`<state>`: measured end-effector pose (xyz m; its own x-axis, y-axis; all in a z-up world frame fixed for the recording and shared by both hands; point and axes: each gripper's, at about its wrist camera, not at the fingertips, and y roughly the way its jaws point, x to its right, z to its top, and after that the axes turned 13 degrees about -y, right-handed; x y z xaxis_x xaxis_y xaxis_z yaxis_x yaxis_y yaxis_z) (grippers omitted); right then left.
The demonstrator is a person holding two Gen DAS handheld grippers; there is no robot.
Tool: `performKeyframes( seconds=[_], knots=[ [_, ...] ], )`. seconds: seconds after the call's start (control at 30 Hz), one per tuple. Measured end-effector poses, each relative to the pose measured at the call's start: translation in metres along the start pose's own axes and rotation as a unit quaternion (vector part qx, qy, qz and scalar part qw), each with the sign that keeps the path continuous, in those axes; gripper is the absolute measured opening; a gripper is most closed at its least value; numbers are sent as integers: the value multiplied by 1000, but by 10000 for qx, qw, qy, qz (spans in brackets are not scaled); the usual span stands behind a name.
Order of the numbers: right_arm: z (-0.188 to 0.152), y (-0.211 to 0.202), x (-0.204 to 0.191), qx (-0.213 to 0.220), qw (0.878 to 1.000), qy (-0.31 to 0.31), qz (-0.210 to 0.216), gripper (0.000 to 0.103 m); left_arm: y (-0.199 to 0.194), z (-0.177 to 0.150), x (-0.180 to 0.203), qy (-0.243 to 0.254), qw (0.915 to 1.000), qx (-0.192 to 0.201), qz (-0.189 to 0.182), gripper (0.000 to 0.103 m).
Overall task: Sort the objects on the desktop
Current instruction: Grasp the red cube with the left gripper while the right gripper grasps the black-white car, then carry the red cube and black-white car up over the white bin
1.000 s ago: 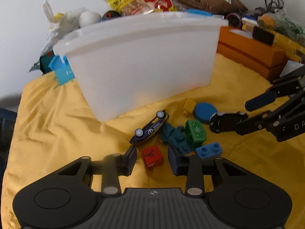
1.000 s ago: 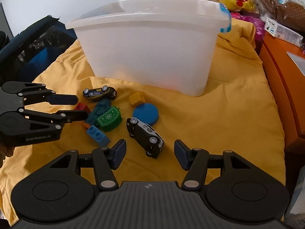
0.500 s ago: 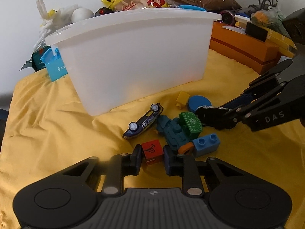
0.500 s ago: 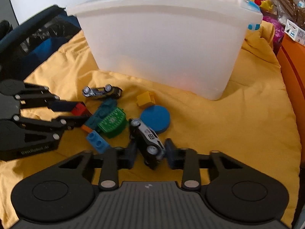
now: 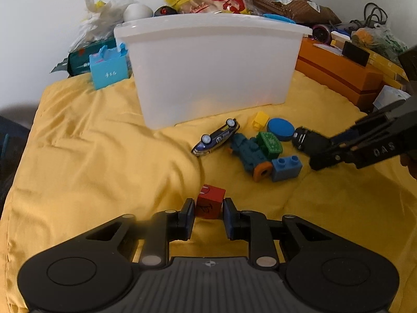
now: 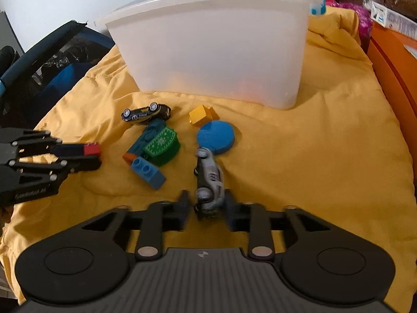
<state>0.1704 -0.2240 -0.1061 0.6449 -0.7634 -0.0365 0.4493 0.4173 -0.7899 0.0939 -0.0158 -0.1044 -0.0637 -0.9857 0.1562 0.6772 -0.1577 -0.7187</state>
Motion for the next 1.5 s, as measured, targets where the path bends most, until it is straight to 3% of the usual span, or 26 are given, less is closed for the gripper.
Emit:
performKeyframes(
  seconds=[0.13,0.2,0.63,0.9,1.0,1.1,1.13,1.23,1.3,1.37,1.5],
  knots=[
    [6,6,0,14,10000,90,-12,44,2,0,1,-45,10000,-37,-1,27],
    [6,4,-1,4,10000,66,-40,23,6,0,2,-56,9999,-117,-2,28],
    [-11,-37,2,340,9987,338,-180,23,-17,7,-1,-112,9996,224,-116,22],
    [0,-62,-1,728,9963,407,-203,23,-35,25,-6,-217,9986,479,-84,19],
    [1,-63,-3,746,9962,410,-201,23,-35,25,-6,-259,9989,395,-59,19],
    [-1,-62,-4,710,9965,405,-163,23,-27,16,-7,-309,9995,56,-67,35],
    [-2,-62,-5,692,9966,424,-149,23,-23,10,-6,-256,9997,22,43,36],
    [-6,-60,-8,620,9970,454,-120,23,-14,-2,-8,-268,9993,-119,225,36],
    [-8,-59,-10,599,9972,436,-100,23,-11,-6,-10,-339,9991,-136,191,35],
    [-8,-59,-12,577,9974,420,-87,23,-11,-9,-10,-239,9996,-87,130,26],
    [-9,-59,-14,581,9971,468,-114,23,-16,-8,-10,-224,9997,23,86,25]
  ],
)
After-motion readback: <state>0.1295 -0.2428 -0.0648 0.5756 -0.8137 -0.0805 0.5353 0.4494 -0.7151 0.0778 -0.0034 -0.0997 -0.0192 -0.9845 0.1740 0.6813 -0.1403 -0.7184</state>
